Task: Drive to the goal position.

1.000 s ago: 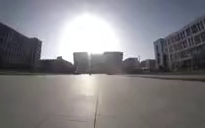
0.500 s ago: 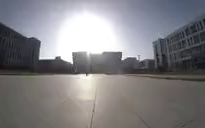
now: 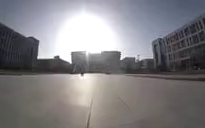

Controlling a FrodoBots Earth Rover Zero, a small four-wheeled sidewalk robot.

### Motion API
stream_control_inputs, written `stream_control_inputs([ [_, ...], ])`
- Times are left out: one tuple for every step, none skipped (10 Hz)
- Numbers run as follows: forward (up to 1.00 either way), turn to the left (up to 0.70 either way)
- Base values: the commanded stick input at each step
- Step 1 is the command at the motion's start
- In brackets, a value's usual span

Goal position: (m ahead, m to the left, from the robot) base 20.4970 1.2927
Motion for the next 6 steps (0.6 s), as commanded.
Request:
stream_control_inputs([
  [1.00, 0.03],
  [1.00, 0.03],
  [1.00, 0.03],
  [1.00, 0.03],
  [1.00, 0.03],
  [1.00, 0.03],
])
